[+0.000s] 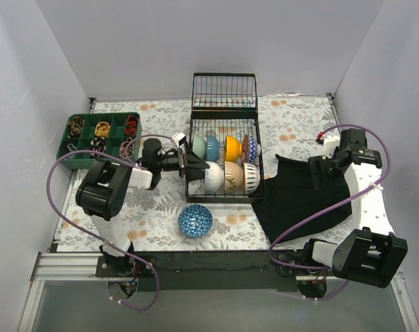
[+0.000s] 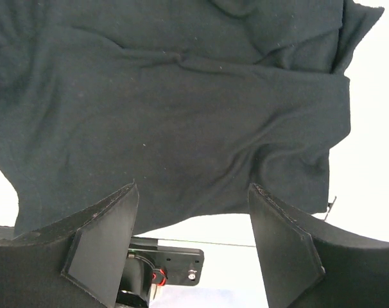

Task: Load the bowls into the dish rack

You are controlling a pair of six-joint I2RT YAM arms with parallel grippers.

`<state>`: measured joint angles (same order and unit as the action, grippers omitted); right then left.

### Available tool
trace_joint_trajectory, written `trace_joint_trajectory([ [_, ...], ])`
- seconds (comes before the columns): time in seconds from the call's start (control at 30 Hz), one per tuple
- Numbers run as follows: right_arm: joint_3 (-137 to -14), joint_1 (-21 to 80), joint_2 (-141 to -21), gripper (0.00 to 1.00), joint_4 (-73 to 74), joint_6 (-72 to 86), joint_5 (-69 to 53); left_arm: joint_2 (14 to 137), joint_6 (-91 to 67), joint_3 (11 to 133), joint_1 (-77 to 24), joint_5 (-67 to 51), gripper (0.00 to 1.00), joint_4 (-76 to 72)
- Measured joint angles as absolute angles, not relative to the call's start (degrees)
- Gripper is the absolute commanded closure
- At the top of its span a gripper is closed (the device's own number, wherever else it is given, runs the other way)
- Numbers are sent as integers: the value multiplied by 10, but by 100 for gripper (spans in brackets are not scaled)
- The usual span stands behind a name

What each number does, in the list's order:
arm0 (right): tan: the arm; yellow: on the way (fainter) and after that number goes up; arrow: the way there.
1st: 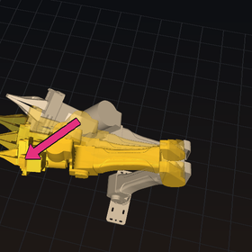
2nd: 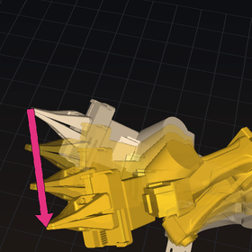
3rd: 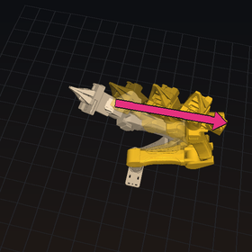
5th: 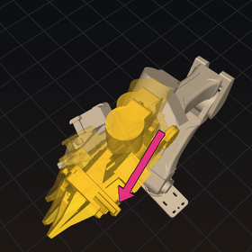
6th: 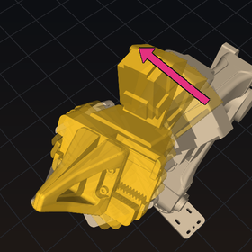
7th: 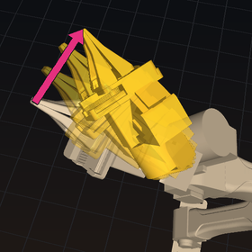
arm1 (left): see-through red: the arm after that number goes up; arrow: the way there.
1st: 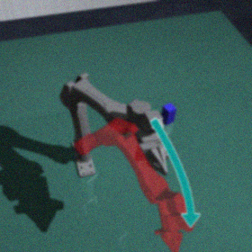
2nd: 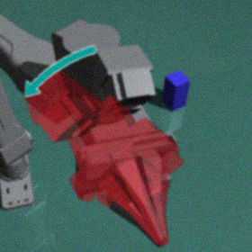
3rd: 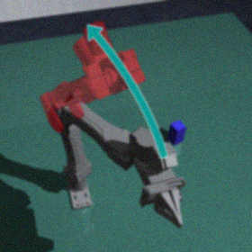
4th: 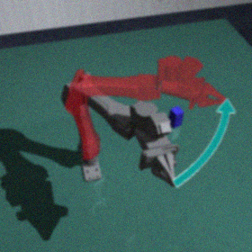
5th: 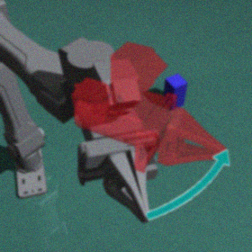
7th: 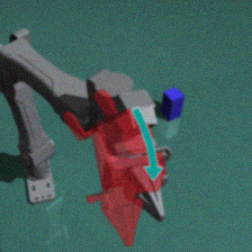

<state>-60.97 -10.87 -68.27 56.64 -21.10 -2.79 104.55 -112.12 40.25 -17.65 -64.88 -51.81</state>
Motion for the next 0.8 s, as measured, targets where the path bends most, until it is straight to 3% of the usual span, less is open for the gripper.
trace_joint_trajectory([
  [0.3, -610, -109, -678, 22, 553, -207, -57, 992, -896, 554, -168, -531, 31, -64],
  [0.63, -610, -109, -632, 21, 551, -192, -81, 910, -645, 650, -168, -349, 31, 231],
  [0.8, -610, -109, -601, 21, 550, -199, -93, 780, -475, 639, -165, -309, 31, 327],
])
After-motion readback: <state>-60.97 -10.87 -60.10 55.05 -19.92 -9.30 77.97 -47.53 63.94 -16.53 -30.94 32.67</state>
